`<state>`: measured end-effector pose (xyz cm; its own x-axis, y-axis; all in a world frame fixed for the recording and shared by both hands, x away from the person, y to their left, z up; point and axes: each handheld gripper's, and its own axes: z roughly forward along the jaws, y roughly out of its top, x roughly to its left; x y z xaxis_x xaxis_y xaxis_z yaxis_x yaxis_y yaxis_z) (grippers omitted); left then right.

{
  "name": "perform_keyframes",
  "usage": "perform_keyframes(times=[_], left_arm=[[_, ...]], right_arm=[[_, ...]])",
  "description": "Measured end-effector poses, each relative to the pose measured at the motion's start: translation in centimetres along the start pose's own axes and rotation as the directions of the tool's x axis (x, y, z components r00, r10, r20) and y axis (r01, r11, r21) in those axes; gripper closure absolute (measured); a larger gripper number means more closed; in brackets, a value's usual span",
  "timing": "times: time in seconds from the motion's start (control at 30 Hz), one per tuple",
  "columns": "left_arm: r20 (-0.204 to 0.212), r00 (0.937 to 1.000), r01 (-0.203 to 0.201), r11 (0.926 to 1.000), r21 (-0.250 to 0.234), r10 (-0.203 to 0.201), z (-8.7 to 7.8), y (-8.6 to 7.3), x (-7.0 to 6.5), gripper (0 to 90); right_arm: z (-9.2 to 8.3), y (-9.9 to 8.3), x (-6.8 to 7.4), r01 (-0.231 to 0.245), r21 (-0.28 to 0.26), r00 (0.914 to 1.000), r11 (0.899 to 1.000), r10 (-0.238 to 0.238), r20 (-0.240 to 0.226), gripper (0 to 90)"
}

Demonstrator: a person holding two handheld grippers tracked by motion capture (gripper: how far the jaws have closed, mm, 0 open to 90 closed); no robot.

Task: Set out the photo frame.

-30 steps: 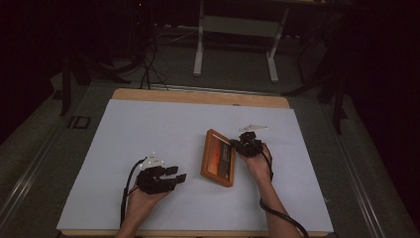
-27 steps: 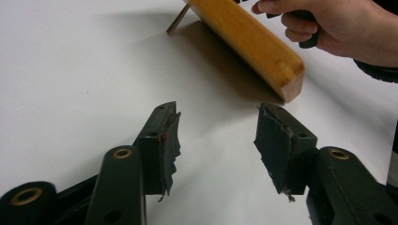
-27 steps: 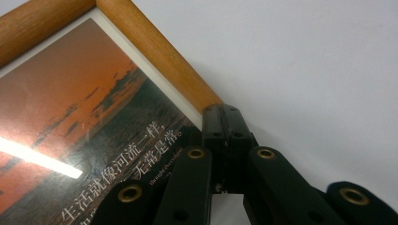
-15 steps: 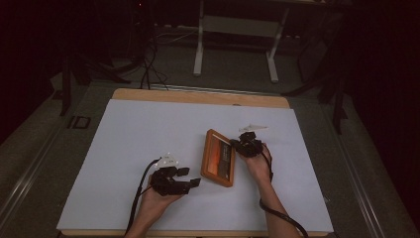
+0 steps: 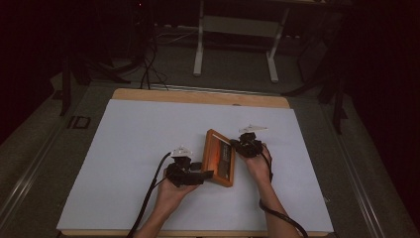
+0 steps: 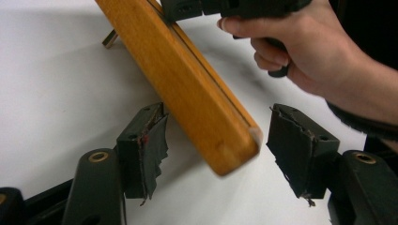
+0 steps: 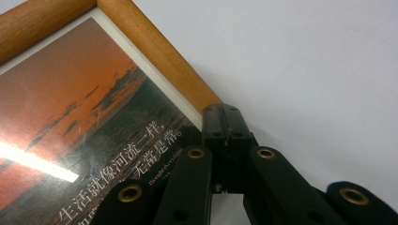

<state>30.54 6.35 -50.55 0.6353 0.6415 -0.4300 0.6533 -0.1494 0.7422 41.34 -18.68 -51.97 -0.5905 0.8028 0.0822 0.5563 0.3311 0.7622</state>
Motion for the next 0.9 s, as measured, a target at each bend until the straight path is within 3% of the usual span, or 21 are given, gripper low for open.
perform_keyframes(times=[0.4,0.6,0.8,0.9], left_arm=[[0.017,0.9957,0.09,0.9945,0.053,-0.091,1.4,0.9,0.6,49.0],[0.034,0.9894,0.138,0.9874,0.077,-0.141,1.4,1.1,0.8,52.0],[0.035,0.9862,0.159,0.9838,0.083,-0.162,1.5,1.2,0.8,54.1],[0.033,0.9856,0.163,0.9835,0.079,-0.166,1.5,1.3,0.9,55.9]], right_arm=[[0.0,0.0,0.0,0.006,0.0,1.0,1.0,-0.006,-0.003,90.0],[0.0,0.1,0.0,0.016,0.006,0.9999,1.0,-0.016,-0.003,90.0],[-0.2,0.3,0.0,0.039,0.022,0.9992,0.999,-0.039,0.001,89.9],[-1.1,0.3,0.2,0.058,0.013,0.9982,0.998,-0.058,-0.015,87.8]])
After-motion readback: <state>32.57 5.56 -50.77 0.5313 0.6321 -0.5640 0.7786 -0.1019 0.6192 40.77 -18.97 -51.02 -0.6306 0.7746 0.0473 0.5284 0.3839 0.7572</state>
